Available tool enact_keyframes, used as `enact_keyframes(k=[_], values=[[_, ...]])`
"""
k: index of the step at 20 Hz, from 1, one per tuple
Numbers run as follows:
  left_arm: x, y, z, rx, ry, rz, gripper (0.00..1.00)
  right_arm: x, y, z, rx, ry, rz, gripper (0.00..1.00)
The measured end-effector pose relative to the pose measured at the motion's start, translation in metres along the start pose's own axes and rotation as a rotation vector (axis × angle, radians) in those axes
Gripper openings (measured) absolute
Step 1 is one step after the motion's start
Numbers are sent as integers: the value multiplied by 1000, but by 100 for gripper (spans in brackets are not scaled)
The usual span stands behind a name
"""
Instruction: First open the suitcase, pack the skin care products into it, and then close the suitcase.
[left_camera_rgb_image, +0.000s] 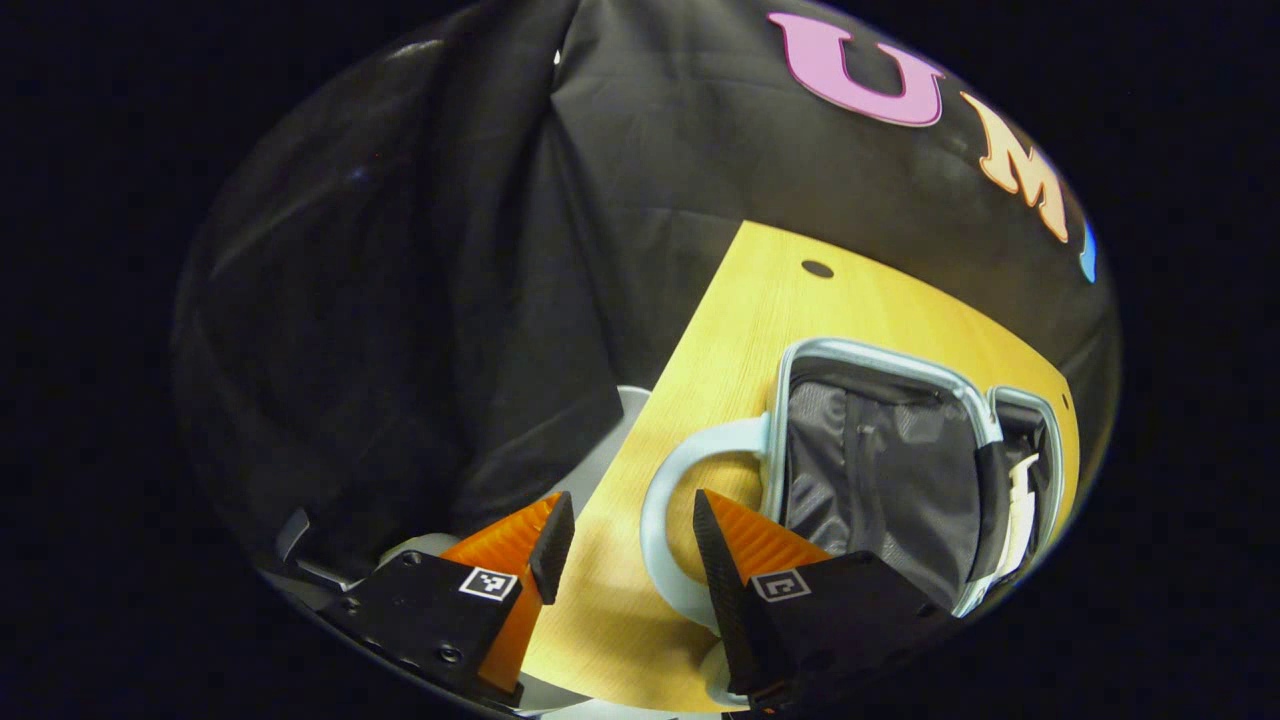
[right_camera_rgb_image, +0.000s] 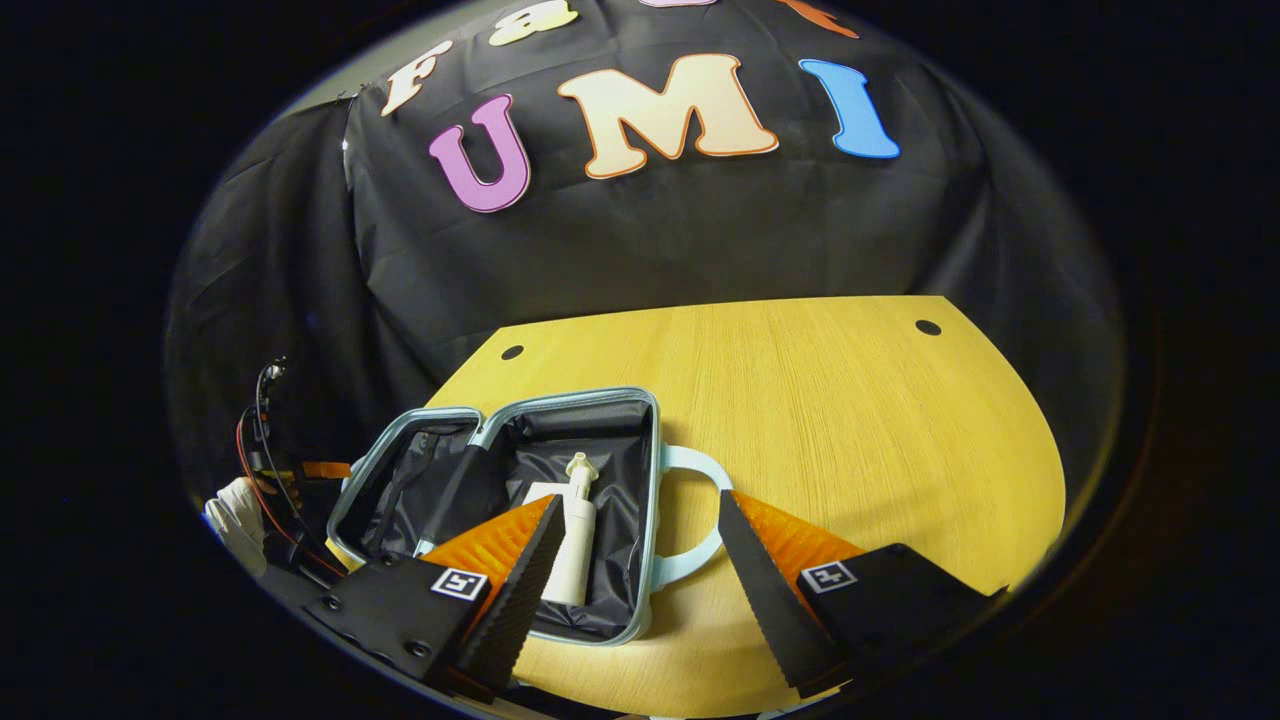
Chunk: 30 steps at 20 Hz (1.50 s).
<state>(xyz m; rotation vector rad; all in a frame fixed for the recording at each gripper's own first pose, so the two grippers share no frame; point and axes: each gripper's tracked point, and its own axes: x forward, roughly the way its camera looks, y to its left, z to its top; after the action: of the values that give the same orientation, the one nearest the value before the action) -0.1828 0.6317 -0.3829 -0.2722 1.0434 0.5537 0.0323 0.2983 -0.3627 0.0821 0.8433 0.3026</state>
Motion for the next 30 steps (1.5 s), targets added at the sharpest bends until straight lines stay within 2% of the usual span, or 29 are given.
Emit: enact_keyframes(k=[3, 5, 6, 8, 10, 14, 20, 26, 30], values=[[12, -1, -19, -43, 72, -50, 71, 0, -1, -3, -4, 14, -9, 97], [22, -11, -22, -88, 85, -99, 58, -1, -2, -3, -5, 17, -15, 97], [20, -18, -22, -116, 91, -139, 43, -2, -2, -3, -5, 16, -17, 98], [19, -18, -13, -176, 72, -133, 14, -3, -4, -2, -7, 15, -21, 97], [6, -21, 1, -222, 28, -151, 2, -4, -5, -1, -14, 14, -20, 97], [-34, -35, 39, -99, -67, -162, 0, -10, -9, -1, -39, 6, -9, 98], [-125, -86, 101, -32, -214, -217, 0, -14, -9, 1, -57, -12, 53, 98], [-198, -169, 132, 62, -333, -266, 0, -31, -44, 4, -28, -42, 83, 98], [-245, -254, 135, 113, -406, -351, 0, -49, -80, 8, -10, -76, 85, 98]])
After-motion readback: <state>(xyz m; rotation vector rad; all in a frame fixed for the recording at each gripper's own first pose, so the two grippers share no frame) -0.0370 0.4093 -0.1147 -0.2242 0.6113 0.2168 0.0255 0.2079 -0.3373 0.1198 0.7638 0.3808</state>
